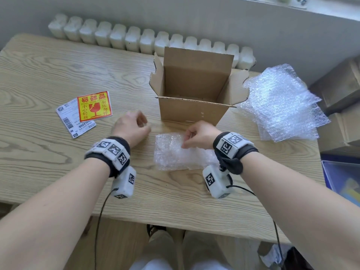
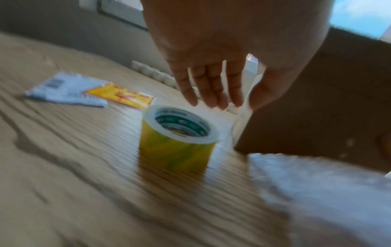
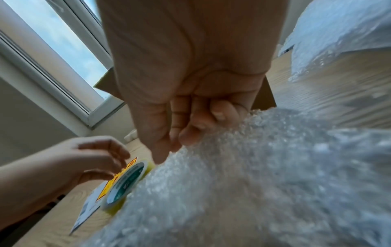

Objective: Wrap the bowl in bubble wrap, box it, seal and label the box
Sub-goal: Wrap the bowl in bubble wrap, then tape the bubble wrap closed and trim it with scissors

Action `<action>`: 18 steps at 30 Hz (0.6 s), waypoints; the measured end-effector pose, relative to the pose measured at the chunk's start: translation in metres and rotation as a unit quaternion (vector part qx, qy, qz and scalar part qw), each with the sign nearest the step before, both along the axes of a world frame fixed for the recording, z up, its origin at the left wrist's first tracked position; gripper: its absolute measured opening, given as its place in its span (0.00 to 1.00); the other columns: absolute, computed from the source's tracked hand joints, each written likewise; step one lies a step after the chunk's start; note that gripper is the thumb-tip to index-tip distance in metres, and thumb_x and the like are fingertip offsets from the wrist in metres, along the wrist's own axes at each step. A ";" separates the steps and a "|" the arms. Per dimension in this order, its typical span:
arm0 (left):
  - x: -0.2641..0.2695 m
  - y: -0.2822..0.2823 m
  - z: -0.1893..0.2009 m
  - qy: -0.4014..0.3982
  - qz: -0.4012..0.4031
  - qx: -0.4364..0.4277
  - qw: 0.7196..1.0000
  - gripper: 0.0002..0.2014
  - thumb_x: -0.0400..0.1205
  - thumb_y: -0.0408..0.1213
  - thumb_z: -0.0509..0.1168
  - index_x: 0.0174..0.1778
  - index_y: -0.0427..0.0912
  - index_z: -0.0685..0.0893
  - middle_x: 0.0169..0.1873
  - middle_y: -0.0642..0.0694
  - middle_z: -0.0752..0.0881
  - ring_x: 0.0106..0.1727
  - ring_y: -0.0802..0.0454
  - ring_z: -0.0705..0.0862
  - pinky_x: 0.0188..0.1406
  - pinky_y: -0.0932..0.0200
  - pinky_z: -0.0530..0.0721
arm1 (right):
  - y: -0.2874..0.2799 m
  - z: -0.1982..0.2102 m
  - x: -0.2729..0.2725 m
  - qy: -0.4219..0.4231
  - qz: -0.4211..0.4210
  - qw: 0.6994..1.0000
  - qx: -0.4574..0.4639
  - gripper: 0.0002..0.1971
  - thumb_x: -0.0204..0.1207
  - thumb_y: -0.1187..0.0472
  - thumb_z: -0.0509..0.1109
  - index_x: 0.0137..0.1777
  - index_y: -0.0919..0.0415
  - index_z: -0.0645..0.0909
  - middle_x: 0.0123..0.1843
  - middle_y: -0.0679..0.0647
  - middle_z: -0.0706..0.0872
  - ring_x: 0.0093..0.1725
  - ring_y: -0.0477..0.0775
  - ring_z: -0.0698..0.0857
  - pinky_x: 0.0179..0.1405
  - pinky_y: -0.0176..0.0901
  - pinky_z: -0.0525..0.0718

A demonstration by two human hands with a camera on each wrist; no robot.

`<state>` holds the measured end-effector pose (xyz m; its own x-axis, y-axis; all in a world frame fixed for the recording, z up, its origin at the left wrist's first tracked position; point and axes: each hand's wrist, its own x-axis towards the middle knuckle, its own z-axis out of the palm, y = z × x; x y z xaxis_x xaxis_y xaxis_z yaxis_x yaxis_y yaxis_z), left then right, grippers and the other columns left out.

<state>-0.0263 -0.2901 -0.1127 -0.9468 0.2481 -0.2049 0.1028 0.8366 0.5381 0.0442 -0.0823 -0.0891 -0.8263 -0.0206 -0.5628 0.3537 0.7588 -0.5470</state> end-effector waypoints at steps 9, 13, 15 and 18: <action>0.003 -0.020 -0.012 0.003 -0.119 -0.252 0.960 0.06 0.80 0.37 0.58 0.50 0.48 0.78 0.54 0.46 0.85 0.60 0.45 0.81 0.74 0.49 0.63 | -0.007 -0.002 0.007 0.002 -0.045 0.998 -0.047 0.06 0.72 0.68 0.71 0.39 0.56 0.85 0.32 0.47 0.85 0.29 0.42 0.83 0.31 0.31 0.83; -0.001 -0.006 0.034 -0.032 -0.045 -0.091 0.994 0.08 0.79 0.42 0.60 0.50 0.44 0.81 0.47 0.41 0.83 0.49 0.42 0.80 0.47 0.53 0.74 | -0.006 0.011 0.004 0.019 -0.069 0.996 -0.054 0.08 0.74 0.68 0.69 0.39 0.54 0.84 0.34 0.52 0.87 0.32 0.46 0.84 0.36 0.37 0.86; -0.003 0.000 0.053 -0.077 -0.017 0.002 0.997 0.08 0.73 0.45 0.62 0.36 0.45 0.78 0.35 0.43 0.80 0.40 0.44 0.77 0.38 0.56 0.74 | -0.005 0.018 0.001 0.049 -0.099 0.992 -0.065 0.08 0.74 0.67 0.68 0.44 0.55 0.86 0.40 0.54 0.89 0.36 0.49 0.86 0.41 0.42 0.88; 0.001 0.010 0.079 -0.121 -0.028 0.123 0.985 0.10 0.63 0.46 0.58 0.25 0.43 0.73 0.24 0.46 0.72 0.28 0.48 0.71 0.30 0.58 0.69 | -0.008 0.034 -0.005 0.071 -0.143 0.982 -0.105 0.13 0.78 0.66 0.66 0.60 0.60 0.85 0.52 0.60 0.90 0.46 0.57 0.89 0.55 0.52 0.88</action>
<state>-0.0250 -0.2803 -0.0332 -0.8610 0.3682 -0.3509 -0.0118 0.6753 0.7375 0.0388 -0.0902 -0.0550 -0.8848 0.1199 -0.4503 0.4449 0.5044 -0.7400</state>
